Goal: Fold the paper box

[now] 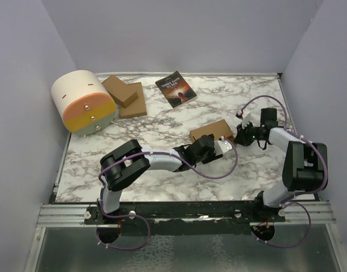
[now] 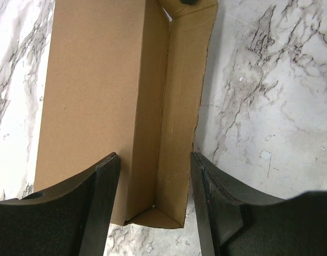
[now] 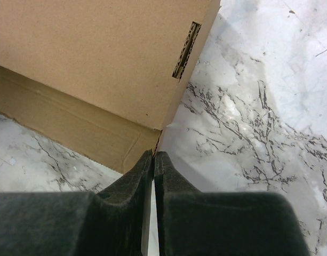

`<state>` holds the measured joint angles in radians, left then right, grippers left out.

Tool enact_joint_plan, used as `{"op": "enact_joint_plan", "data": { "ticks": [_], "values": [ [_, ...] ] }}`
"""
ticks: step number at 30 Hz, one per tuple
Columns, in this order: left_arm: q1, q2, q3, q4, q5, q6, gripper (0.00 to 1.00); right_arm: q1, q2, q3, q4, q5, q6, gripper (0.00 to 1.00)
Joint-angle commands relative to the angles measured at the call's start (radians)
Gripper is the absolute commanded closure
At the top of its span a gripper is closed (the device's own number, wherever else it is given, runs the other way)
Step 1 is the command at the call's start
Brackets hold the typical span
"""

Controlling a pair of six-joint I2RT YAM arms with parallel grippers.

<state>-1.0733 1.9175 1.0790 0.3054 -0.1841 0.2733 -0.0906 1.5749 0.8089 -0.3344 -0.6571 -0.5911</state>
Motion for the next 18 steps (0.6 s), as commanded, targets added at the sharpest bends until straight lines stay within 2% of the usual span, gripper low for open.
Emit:
{"op": "enact_joint_plan", "data": {
  "ticks": [1, 18],
  "values": [
    [0.013, 0.064, -0.019, -0.143, 0.042, -0.045, 0.44, 0.009, -0.016, -0.011, 0.005, 0.019, 0.027, 0.94],
    [0.014, 0.069, -0.012, -0.156, 0.055, -0.038, 0.44, 0.011, -0.039, 0.029, 0.02, -0.003, 0.039, 0.96]
  ]
}}
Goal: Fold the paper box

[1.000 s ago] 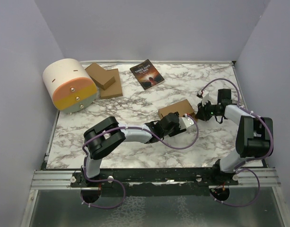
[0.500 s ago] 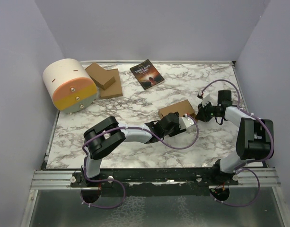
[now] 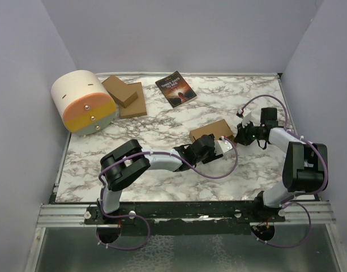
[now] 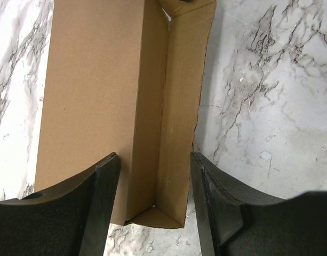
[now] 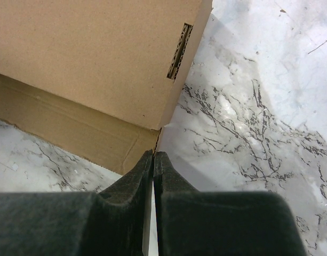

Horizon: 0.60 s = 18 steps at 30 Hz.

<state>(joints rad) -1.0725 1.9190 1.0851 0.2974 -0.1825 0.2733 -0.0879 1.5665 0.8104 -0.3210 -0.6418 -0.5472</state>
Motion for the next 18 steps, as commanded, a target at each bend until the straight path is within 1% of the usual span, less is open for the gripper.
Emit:
{"op": "enact_joint_plan", "data": {
  "ticks": [1, 11, 18],
  "values": [
    [0.013, 0.069, -0.016, -0.15, 0.053, -0.037, 0.44, 0.008, -0.031, 0.028, 0.005, -0.023, -0.01, 0.97],
    [0.013, 0.072, -0.008, -0.158, 0.058, -0.037, 0.44, 0.019, -0.06, 0.012, 0.006, -0.033, -0.04, 0.98],
    [0.013, 0.073, -0.008, -0.166, 0.067, -0.029, 0.44, 0.02, -0.041, 0.059, 0.006, -0.01, -0.005, 0.99]
  ]
}}
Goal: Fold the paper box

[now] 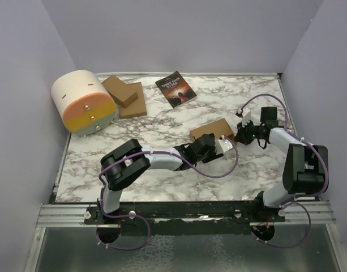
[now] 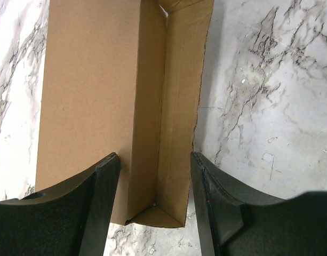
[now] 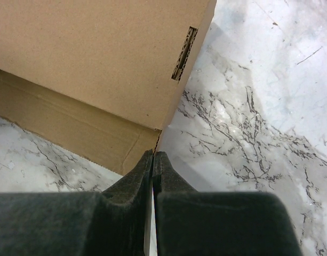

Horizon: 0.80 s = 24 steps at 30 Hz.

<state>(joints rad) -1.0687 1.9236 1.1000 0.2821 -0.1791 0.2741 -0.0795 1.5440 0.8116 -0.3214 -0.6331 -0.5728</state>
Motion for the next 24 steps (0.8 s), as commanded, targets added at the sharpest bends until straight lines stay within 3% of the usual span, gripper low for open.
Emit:
{"op": "enact_joint_plan", "data": {
  "ticks": [1, 24],
  "values": [
    [0.01, 0.07, -0.022, -0.152, 0.066, -0.029, 0.44, 0.012, -0.007, 0.069, -0.001, -0.015, 0.026, 0.99],
    [0.01, 0.097, 0.034, -0.212, 0.113, 0.001, 0.44, 0.065, 0.175, 0.24, -0.189, 0.062, -0.059, 0.99]
  ]
}}
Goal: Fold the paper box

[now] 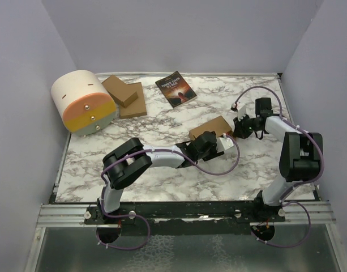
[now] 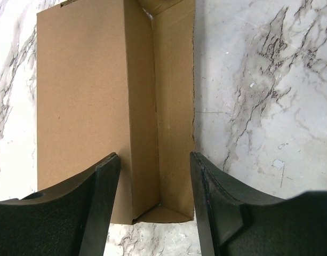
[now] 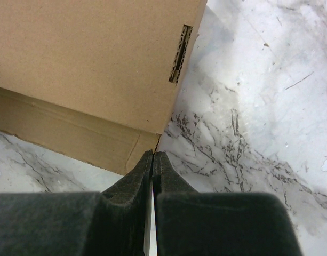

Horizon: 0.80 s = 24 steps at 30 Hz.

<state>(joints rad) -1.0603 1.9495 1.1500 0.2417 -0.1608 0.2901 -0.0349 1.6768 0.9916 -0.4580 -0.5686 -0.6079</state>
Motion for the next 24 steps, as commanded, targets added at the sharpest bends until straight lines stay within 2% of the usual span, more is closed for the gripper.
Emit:
{"op": "enact_joint_plan", "data": {
  "ticks": [1, 10, 24],
  "values": [
    [0.001, 0.073, -0.012, -0.177, 0.096, -0.013, 0.44, 0.021, 0.05, 0.073, -0.06, 0.006, -0.027, 0.99],
    [0.002, 0.085, 0.002, -0.198, 0.108, -0.008, 0.44, 0.021, 0.105, 0.189, -0.153, 0.018, -0.068, 0.99],
    [0.005, 0.059, 0.031, -0.204, 0.097, -0.035, 0.43, 0.027, 0.131, 0.185, -0.154, -0.002, -0.056, 0.99]
  ]
}}
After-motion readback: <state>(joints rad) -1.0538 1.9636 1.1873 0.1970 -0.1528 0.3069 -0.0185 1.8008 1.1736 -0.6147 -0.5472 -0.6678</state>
